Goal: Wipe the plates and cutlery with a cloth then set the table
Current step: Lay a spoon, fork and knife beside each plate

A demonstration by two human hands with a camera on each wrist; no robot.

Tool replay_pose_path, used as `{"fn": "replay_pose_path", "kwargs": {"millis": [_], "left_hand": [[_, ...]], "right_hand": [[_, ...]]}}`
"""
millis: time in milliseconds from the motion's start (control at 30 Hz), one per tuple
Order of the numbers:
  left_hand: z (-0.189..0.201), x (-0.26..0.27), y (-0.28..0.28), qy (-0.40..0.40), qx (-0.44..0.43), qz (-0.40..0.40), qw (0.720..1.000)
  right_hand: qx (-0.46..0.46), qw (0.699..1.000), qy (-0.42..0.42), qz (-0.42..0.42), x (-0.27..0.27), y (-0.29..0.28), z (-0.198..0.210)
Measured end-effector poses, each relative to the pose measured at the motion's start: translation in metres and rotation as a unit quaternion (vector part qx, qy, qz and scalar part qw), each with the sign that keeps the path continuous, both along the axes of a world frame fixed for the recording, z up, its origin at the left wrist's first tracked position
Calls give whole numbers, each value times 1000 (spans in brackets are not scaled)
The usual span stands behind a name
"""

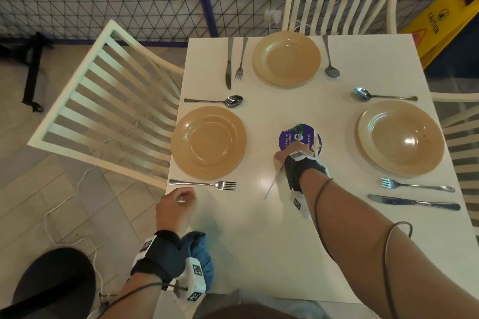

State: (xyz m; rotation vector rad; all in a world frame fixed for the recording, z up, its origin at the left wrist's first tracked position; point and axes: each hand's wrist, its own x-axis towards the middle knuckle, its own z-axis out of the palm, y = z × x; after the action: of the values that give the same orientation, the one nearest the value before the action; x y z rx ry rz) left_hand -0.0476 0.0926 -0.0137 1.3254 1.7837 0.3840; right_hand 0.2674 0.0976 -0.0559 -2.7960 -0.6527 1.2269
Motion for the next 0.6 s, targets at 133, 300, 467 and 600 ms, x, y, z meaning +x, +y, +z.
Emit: {"fn": "replay_pose_path", "kwargs": {"millis": [133,300,467,600], "left_hand": [[-4,14,-7,-19,-16,-32,999],[12,51,-20,-46,14,-113,992],[19,82,-23,-110,-13,-148,983],[28,105,-34,-127,-105,-184,969]], "right_hand": [[8,998,-10,65,3,-7,11],[49,985,68,150,-6,-32,34],[106,960,179,189,-15,-80,45],[176,936,268,145,-33,-117,54]]}}
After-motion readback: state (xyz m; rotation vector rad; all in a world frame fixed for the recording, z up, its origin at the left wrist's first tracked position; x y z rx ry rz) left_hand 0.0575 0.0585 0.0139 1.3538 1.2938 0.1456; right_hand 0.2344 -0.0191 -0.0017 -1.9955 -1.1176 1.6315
